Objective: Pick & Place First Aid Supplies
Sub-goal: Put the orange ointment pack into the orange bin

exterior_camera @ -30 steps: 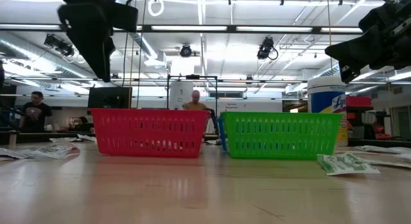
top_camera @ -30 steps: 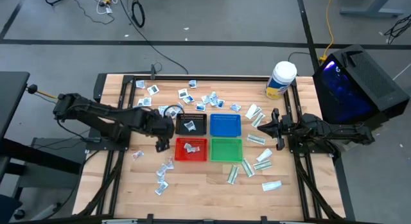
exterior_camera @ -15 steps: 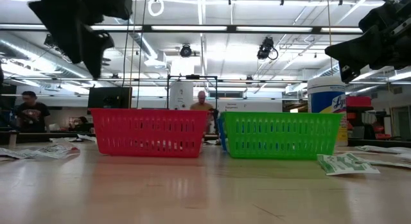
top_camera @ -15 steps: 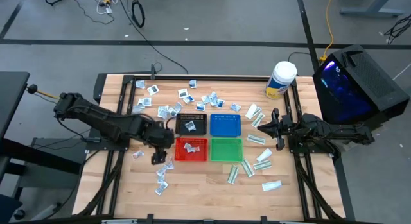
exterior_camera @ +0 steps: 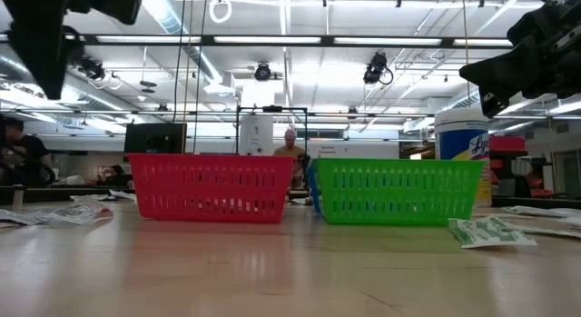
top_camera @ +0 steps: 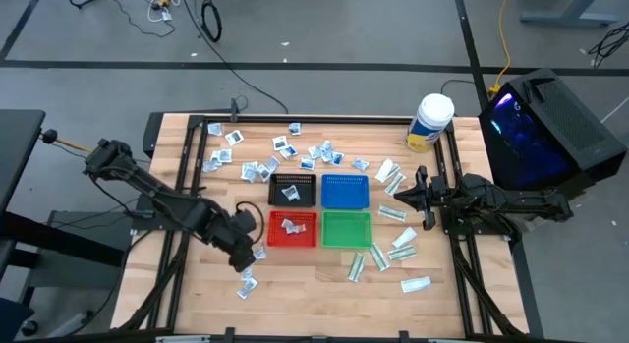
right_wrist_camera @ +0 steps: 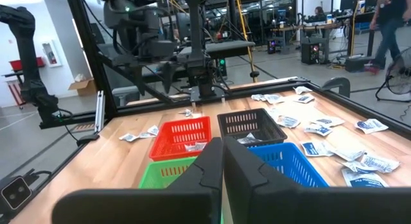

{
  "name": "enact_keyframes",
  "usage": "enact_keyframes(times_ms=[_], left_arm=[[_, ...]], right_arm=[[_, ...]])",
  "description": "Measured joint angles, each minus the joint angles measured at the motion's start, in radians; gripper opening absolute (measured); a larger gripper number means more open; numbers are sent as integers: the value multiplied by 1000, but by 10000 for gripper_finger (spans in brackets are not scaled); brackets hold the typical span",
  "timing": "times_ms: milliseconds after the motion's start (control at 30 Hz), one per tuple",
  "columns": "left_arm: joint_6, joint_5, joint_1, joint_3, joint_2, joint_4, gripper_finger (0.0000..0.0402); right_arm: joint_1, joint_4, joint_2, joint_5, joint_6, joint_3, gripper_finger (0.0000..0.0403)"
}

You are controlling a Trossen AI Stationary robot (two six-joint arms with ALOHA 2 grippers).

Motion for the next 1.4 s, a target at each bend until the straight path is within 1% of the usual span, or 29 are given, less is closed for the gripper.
enact_keyframes(times_ms=[267,533,800,1000,1167,1400], left_arm=[[-267,27,-13,0,84,-3,323],[-387,42,-11,0,209,28,323],[-390,50,-7,0,316,90,323],[-362,41,8,0,353,96,323],[-318,50,21,0,378,111,323],[-296,60,23,0,395,118,323]], right_arm=[[0,0,0,0,0,0,18],[0,0,0,0,0,0,18],[0,0,0,0,0,0,18],[0,0,0,0,0,0,18],[0,0,0,0,0,0,18],[0,0,0,0,0,0,18]])
